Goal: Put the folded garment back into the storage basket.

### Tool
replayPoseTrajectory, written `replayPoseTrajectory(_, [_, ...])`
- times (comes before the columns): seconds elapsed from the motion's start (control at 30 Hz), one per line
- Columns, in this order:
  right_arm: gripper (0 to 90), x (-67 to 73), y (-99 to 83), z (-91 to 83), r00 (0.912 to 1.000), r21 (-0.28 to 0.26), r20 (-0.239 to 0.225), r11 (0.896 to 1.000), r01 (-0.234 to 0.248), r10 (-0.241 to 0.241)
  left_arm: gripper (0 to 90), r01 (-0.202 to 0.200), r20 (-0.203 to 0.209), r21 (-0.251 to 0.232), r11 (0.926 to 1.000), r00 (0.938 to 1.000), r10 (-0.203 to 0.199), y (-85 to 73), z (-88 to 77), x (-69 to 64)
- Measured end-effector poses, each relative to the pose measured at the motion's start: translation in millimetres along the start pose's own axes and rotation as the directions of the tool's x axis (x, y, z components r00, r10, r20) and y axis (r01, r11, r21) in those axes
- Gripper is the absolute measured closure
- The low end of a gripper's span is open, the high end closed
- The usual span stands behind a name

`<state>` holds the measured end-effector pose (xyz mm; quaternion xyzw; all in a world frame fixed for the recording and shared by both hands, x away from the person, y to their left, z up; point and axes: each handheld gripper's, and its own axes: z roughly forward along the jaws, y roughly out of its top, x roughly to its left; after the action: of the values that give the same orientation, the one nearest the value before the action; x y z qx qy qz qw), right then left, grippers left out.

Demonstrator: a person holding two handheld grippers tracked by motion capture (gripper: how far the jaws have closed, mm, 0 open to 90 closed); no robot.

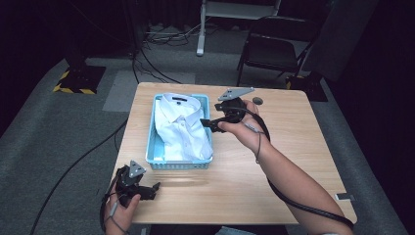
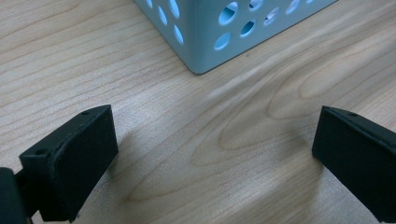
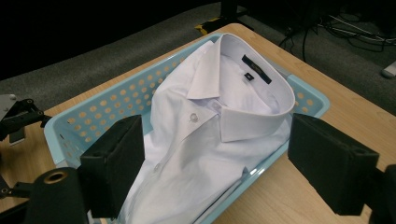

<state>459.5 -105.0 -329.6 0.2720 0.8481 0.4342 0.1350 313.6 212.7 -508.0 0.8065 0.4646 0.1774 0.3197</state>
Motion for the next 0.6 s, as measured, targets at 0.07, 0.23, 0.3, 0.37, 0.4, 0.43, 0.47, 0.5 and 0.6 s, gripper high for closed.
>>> replayPoseTrajectory(0.07, [19.1, -1.6, -1.1, -3.6, 1.0, -0.001, -0.001, 1.0, 0.001, -0.001, 0.3, -0.001, 0.0, 0.001, 1.0, 1.0, 0.001, 0.0, 0.0, 0.0])
replayPoseTrajectory(0.23, [19.1, -6.5, -3.8, -12.2, 1.0, 0.002, 0.003, 1.0, 0.006, -0.006, 0.3, -0.001, 0.0, 0.001, 1.0, 1.0, 0.001, 0.0, 0.0, 0.1])
replayPoseTrajectory(0.3, [19.1, -8.2, -4.6, -14.8, 1.0, 0.001, 0.006, 1.0, 0.005, -0.005, 0.3, 0.0, 0.0, 0.001, 1.0, 1.0, 0.0, 0.0, -0.1, 0.0])
replayPoseTrajectory(0.37, [19.1, -10.2, -5.4, -17.4, 0.9999, 0.001, 0.01, 1.0, 0.007, -0.007, 0.3, 0.0, 0.0, 0.0, 1.0, 1.0, 0.0, 0.0, 0.0, 0.0])
replayPoseTrajectory(0.4, [19.1, -11.0, -5.9, -19.0, 0.9999, -0.001, 0.009, 1.0, 0.004, -0.004, 0.3, -0.001, 0.0, 0.001, 1.0, 1.0, 0.001, 0.0, 0.0, 0.1])
replayPoseTrajectory(0.43, [19.1, -12.1, -6.5, -20.6, 0.9999, -0.001, 0.011, 1.0, 0.006, -0.006, 0.2, 0.0, 0.0, 0.001, 1.0, 1.0, 0.0, 0.0, 0.0, 0.0])
replayPoseTrajectory(0.47, [19.1, -13.0, -7.2, -22.2, 0.9999, 0.0, 0.012, 1.0, 0.006, -0.006, 0.2, -0.001, 0.0, 0.001, 1.0, 1.0, 0.001, 0.0, -0.1, 0.0])
replayPoseTrajectory(0.5, [19.1, -14.2, -7.9, -23.7, 0.9999, -0.001, 0.012, 1.0, 0.008, -0.008, 0.2, -0.001, 0.0, 0.001, 1.0, 1.0, 0.001, 0.0, 0.0, 0.0])
replayPoseTrajectory(0.6, [18.8, -18.1, -10.5, -28.0, 0.9999, 0.001, 0.015, 1.0, 0.006, -0.006, 0.2, 0.0, 0.0, 0.001, 1.0, 1.0, 0.0, 0.0, 0.0, 0.0])
